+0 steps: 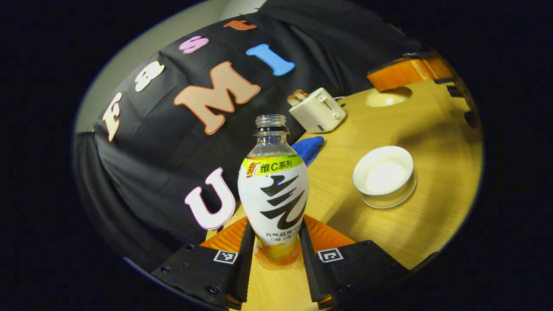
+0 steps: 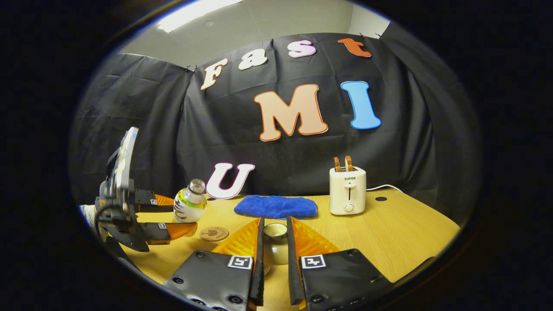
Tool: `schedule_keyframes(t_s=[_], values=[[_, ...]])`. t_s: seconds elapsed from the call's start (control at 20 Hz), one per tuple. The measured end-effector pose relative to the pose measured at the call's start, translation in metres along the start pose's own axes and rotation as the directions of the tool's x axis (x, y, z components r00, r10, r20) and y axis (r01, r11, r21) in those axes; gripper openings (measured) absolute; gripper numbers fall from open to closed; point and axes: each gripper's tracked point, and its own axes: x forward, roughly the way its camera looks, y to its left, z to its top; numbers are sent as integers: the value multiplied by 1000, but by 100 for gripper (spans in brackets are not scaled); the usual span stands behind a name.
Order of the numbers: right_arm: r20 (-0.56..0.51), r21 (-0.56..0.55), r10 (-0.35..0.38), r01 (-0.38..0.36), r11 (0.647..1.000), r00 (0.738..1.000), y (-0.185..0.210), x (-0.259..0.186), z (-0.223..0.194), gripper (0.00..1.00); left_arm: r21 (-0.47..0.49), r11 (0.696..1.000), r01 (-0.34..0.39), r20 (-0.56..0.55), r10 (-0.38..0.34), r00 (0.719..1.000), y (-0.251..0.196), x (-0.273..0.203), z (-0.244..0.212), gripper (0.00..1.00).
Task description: Open the teacup lid with one hand, grasp the water bottle and pour water into the teacup with the other hand; after pouring, place the water bottle on the coaster and then close the teacup lid.
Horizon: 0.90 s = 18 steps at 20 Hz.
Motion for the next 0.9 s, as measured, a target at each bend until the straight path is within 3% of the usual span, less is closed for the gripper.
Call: schedule_keyframes(t_s=[0.3, 0.55, 0.75, 0.9], values=[[-3, -1, 2, -2, 1000, 1000, 2, 0, -1, 26, -213, 977, -30, 35, 38, 999, 14, 9, 8, 52], [-3, -7, 4, -4, 1000, 1000, 2, 0, -1, 27, -424, 905, -16, 53, 42, 998, 17, 21, 8, 51], [-3, -6, -1, 1, 1000, 1000, 0, 0, 0, 27, -512, 858, -42, 64, 87, 994, 29, 29, 6, 52], [-3, -1, -4, 4, 1000, 1000, -2, 0, 0, 26, -595, 801, -60, 64, 122, 990, 37, 37, 2, 52]])
